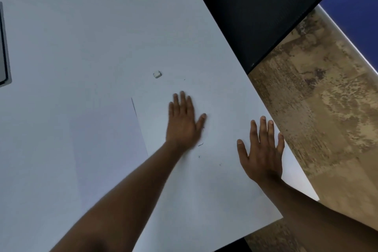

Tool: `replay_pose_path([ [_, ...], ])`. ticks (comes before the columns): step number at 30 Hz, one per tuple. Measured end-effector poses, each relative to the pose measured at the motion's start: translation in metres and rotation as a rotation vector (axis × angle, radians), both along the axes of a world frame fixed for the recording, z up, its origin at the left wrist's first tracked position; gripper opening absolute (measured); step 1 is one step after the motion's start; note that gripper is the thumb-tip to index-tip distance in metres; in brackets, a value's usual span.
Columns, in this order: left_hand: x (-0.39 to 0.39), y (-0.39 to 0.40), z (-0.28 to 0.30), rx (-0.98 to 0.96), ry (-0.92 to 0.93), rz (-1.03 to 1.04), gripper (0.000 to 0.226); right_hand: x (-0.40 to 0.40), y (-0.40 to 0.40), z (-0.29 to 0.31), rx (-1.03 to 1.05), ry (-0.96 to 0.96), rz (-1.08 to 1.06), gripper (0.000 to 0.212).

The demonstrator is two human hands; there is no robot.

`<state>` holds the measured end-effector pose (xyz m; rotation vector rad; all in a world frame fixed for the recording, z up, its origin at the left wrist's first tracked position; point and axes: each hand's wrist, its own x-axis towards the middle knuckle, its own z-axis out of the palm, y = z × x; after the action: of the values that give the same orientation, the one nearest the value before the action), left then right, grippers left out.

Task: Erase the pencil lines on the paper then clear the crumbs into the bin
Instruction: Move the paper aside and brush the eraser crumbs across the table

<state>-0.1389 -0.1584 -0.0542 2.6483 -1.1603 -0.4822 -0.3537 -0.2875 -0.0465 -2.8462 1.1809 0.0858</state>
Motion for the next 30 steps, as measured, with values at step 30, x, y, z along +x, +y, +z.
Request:
replay_pose_path([
  [30,-0.042,0.046,0.004,-0.181,-0.027,-0.052,0.071,-0.001,0.001,-0.001,-0.002,0.029,-0.02,0.071],
])
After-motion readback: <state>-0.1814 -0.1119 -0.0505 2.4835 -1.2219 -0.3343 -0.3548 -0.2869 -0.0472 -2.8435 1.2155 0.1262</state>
